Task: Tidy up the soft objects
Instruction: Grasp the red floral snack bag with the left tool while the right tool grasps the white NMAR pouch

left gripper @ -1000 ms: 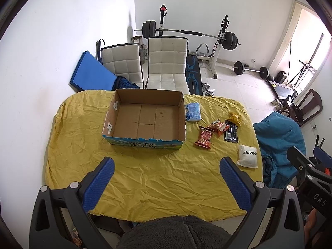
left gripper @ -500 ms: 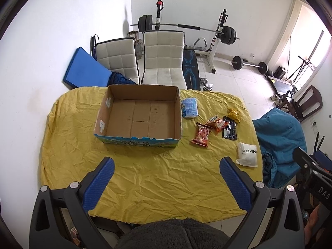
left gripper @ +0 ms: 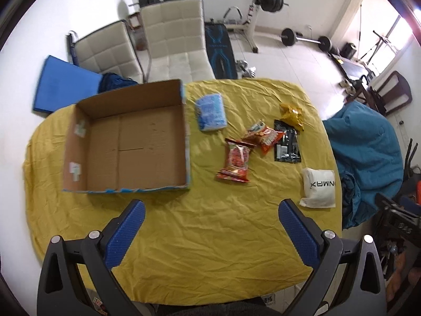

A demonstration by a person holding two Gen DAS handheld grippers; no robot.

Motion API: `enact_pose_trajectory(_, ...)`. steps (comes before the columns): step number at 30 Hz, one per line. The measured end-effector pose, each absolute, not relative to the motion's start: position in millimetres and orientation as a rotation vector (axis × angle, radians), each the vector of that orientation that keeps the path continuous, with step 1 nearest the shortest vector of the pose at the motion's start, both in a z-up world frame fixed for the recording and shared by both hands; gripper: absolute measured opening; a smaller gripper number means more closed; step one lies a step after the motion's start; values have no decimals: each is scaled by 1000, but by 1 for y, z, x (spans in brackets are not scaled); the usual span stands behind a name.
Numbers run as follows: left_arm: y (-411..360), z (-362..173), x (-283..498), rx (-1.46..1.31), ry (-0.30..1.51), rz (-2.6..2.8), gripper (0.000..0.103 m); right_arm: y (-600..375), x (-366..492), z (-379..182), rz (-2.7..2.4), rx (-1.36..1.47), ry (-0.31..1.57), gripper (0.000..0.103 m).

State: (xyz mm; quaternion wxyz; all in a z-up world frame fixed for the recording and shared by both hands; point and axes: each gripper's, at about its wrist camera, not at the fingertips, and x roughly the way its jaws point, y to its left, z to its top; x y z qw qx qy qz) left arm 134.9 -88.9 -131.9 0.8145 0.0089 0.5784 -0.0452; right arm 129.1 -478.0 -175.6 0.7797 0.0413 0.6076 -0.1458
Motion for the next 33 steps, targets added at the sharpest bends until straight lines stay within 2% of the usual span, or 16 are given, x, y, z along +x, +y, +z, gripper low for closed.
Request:
enact_pose_trajectory(10, -150, -259, 229, 81, 1428, -159, 102, -540, 200, -355, -269, 196, 1564, 103)
enact_pose_trajectory(15, -173, -330, 265, 140, 1554, -187, 91, -544, 213, -407, -240, 213, 1652, 103)
enact_pose_trajectory(19, -186, -372, 283, 187, 1616, -182, 86, -542, 215, -429, -196, 243, 1689, 103)
enact_pose_trajectory(25, -183, -409, 296, 180, 1688, -164, 69, -533, 218, -442, -165, 240, 1726, 103)
enact_pose_trajectory(27, -179, -418, 297, 170, 1705, -163, 54, -529, 219, -450, -175, 239, 1755, 103)
enact_pose_trajectory(29, -177, -428, 298, 164, 1724, -175, 47, -530, 219, -457, -187, 241, 1772, 103)
enact_pose_trajectory(33, -172, -431, 289, 150, 1721, -167, 44, -534, 215, -466, -216, 243, 1788, 97)
